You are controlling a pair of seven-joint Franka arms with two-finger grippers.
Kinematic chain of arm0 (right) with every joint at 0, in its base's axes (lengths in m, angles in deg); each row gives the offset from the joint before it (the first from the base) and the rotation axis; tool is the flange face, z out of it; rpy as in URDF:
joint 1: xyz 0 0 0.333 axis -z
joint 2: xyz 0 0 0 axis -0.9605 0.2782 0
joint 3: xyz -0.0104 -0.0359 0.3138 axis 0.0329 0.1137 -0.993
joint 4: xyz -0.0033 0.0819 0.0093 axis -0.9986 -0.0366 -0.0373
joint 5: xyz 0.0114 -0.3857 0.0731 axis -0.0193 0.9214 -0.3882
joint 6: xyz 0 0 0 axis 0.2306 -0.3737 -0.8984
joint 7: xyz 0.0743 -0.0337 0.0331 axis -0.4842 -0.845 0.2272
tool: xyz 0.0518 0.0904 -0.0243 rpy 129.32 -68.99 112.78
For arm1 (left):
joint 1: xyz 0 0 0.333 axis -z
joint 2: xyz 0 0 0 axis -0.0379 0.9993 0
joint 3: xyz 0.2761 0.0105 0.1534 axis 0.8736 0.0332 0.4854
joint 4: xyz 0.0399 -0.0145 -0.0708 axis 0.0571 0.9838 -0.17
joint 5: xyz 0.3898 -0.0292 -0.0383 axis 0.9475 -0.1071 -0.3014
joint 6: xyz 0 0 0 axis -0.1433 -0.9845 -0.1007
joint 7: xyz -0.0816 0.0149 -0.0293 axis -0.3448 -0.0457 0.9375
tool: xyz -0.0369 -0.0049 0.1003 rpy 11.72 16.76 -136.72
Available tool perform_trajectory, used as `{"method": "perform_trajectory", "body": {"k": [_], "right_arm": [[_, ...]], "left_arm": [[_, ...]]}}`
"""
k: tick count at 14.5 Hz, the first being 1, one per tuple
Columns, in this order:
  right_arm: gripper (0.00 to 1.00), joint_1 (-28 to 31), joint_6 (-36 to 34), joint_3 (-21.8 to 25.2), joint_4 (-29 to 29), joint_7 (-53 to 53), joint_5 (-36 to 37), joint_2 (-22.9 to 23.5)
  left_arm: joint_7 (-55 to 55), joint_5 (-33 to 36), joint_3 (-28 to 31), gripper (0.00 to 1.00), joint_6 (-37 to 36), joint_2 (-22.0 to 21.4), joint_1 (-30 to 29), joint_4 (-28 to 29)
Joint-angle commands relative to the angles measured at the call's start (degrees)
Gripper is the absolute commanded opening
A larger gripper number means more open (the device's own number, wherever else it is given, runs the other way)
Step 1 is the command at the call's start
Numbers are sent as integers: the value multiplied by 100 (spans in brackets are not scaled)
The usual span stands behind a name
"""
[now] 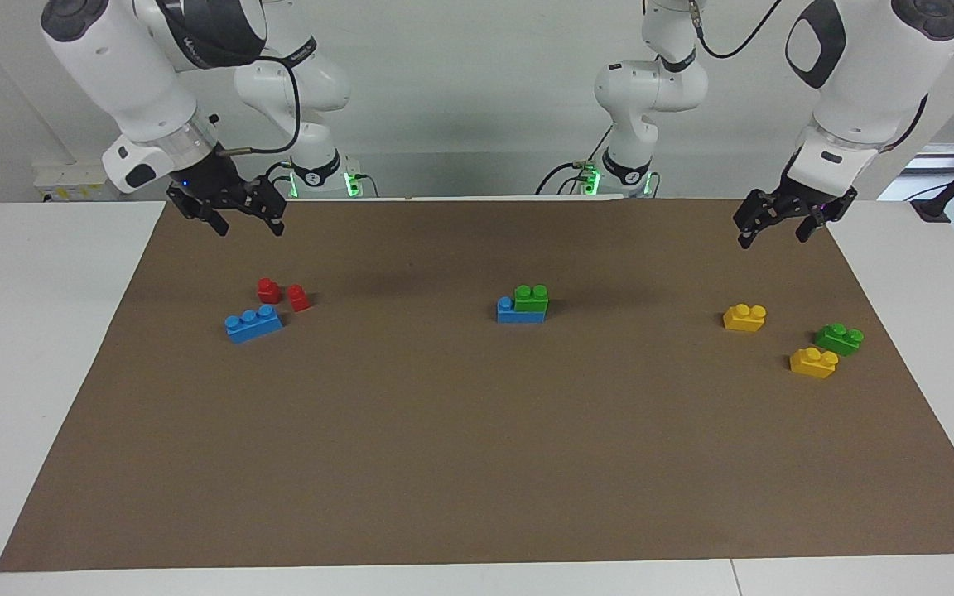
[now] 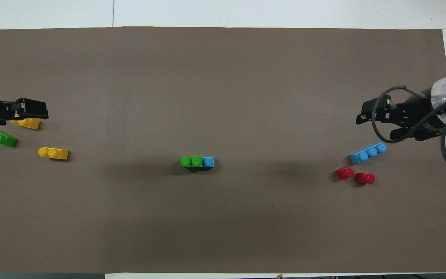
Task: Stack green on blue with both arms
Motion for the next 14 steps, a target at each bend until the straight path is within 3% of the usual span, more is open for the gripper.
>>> {"method": "perform_trajectory", "body": {"k": [1,5,10,14], "right_arm": [[100,-146,-118,-48,-338,685,544,157],[100,-182,207,-48,-259,740,703,149],[100,-173,15,-48,-233,748,685,140],[100,-156,-82,-48,-215,774,624,122]], "left_arm": [[142,-74,-32,100,-512,266,-28,-466],[142,-170,-41,100,-539,257,-27,-475],[142,-522,-14,100,-38,248,-72,-440],[133,-522,-14,100,-55,248,-63,-440]]}}
